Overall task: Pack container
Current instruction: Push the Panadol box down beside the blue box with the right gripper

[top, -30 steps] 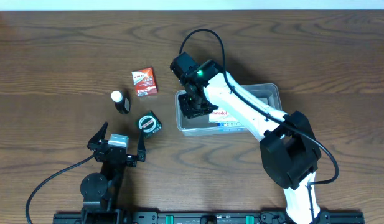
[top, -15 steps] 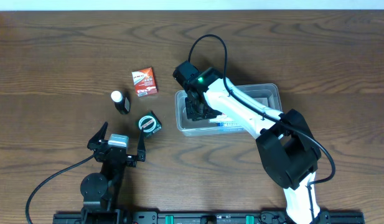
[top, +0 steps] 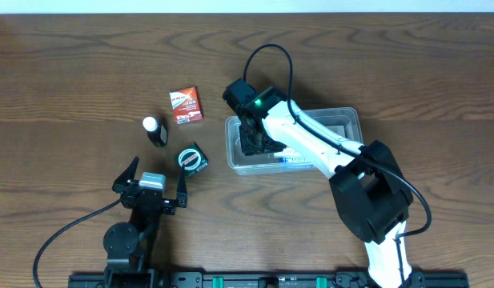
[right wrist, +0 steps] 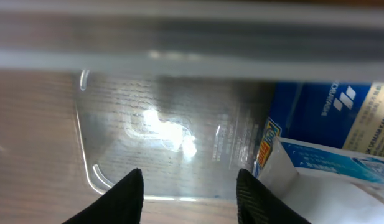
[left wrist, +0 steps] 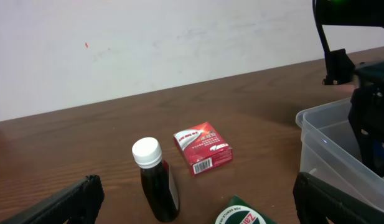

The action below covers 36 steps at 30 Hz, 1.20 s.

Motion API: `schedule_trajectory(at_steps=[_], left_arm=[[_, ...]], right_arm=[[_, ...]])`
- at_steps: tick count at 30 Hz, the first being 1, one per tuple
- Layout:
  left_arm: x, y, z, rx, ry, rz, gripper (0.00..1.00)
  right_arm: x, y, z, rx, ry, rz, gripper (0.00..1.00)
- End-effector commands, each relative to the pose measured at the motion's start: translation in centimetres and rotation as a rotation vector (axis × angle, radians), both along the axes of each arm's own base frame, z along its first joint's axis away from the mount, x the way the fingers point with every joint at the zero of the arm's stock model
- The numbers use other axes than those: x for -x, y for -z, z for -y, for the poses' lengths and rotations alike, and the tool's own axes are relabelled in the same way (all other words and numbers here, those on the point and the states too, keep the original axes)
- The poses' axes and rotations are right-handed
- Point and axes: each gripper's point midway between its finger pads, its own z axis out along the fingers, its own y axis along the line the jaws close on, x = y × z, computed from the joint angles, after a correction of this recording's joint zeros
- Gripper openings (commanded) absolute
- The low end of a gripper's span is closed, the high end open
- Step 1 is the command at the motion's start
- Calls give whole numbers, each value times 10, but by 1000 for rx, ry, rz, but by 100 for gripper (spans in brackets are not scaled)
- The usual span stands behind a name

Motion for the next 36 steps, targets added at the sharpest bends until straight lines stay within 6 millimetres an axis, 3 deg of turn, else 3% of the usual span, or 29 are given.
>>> schedule_trajectory(at_steps=[1,5,9,12,19,23,36], left_arm=[[0,15,-1,-10,-1,-41,98],[0,15,-1,-10,-1,-41,98],[0,15,-1,-10,-1,-41,98],[0,15,-1,-10,-1,-41,98],[0,15,-1,-10,-1,-41,98],[0,15,-1,-10,-1,-41,98],[0,15,-1,-10,-1,-41,98]], right_arm=[[-3,-6,8,14,18,16,48],[-3,-6,10,17,22,12,52],[-3,-6,11,18,25,11,75],[-3,-6,13,22,28,6,85],[-3,-6,18,29,42,-2,86],[-5,-6,21,31,50,-5,94],[-9,-7,34,47,36,-15,93]])
